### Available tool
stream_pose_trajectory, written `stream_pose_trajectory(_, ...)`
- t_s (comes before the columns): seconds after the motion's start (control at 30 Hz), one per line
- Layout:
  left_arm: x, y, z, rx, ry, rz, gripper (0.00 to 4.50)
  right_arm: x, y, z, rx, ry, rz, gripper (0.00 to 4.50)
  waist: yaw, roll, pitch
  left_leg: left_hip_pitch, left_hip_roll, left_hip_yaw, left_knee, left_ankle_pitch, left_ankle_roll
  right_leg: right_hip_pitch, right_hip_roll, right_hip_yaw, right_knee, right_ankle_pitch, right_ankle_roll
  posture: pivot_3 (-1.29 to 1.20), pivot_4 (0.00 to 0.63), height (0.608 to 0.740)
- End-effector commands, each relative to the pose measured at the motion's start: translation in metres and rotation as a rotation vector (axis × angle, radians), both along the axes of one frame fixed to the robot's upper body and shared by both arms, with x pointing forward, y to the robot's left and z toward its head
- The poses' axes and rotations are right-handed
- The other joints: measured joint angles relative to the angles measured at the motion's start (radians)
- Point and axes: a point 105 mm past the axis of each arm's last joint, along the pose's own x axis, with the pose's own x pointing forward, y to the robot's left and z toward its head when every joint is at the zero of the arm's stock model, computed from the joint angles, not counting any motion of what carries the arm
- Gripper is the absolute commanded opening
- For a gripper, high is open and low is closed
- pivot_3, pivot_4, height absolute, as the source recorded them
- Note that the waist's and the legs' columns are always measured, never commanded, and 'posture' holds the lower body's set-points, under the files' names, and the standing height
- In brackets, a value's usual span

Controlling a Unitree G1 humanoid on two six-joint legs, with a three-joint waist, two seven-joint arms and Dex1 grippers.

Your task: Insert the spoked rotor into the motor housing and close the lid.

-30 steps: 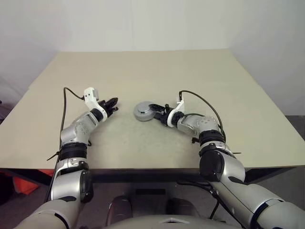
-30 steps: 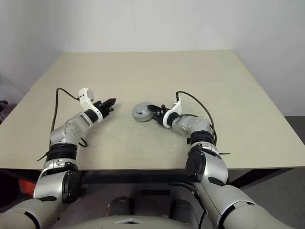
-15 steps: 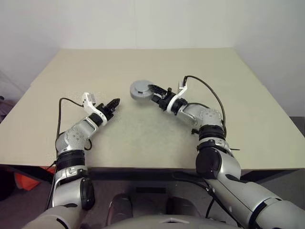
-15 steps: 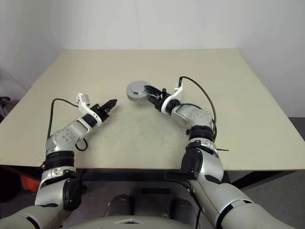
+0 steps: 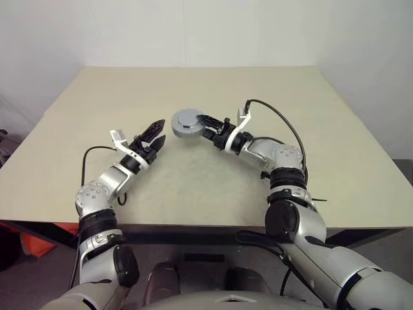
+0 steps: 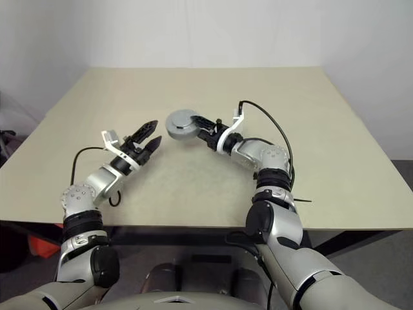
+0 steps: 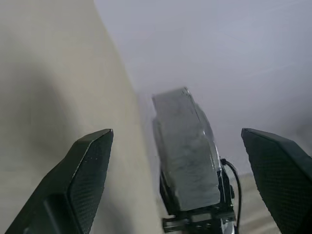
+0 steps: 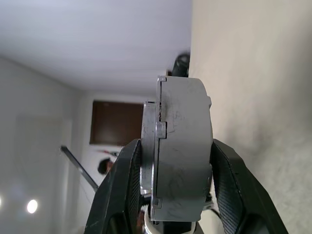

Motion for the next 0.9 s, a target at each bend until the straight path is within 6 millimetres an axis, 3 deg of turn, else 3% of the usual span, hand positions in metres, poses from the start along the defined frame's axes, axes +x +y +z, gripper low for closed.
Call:
stream_pose_trajectory(0.03,0.006,-0.009,0.016,-0.032,-0.039,-0.027,4.47,-0.002,0.002,0.031,0.055,-0.104,0.013,2.01,0.000,0.000,0.000,0.000,0.000,0.000,0.000,0.000,0.000,0.000,0.000,0.000,0.000,0.000,0.000,0.00,0.000,0.740)
stream_pose_trajectory(0.3,0.022,-0.033,0.022,-0.027,-0.053,-0.082,4.47,-0.006,0.003,0.030,0.029,-0.120,0.023,2.01,0.001,-0.001,0.000,0.000,0.000,-0.001,0.001,0.000,0.000,0.001,0.000,0.000,0.000,0.003,0.005,0.00,0.000,0.740)
stream_pose_trajectory(0.4,0.024,-0.036,0.021,-0.035,-0.055,-0.081,3.85,-0.006,0.002,0.030,0.021,-0.124,0.019,2.01,0.002,-0.001,0.000,0.000,0.000,-0.001,0.001,0.000,0.000,0.001,0.000,0.000,0.000,0.003,0.005,0.00,0.000,0.740)
stream_pose_trajectory(0.57,0.024,-0.035,0.020,-0.043,-0.059,-0.074,2.28,-0.006,0.002,0.029,0.010,-0.126,0.014,2.01,0.002,-0.001,0.000,0.000,0.000,-0.001,0.001,0.000,0.000,0.001,0.000,0.000,0.000,0.003,0.005,0.00,0.000,0.740)
stream_pose_trajectory(0.83,0.022,-0.031,0.018,-0.025,-0.053,-0.070,2.22,-0.006,0.005,0.029,-0.035,-0.200,-0.003,2.01,0.003,-0.001,0.000,0.000,0.000,-0.001,0.003,0.000,0.000,0.001,0.000,0.000,0.002,0.003,0.005,0.00,0.000,0.740)
stream_pose_trajectory(0.9,0.023,-0.029,0.016,-0.018,-0.048,-0.055,2.22,-0.004,0.004,0.028,-0.049,-0.203,-0.023,2.77,0.003,-0.001,0.000,0.000,0.000,-0.001,0.004,0.000,0.000,0.001,0.000,0.000,0.002,0.003,0.005,0.00,0.000,0.740)
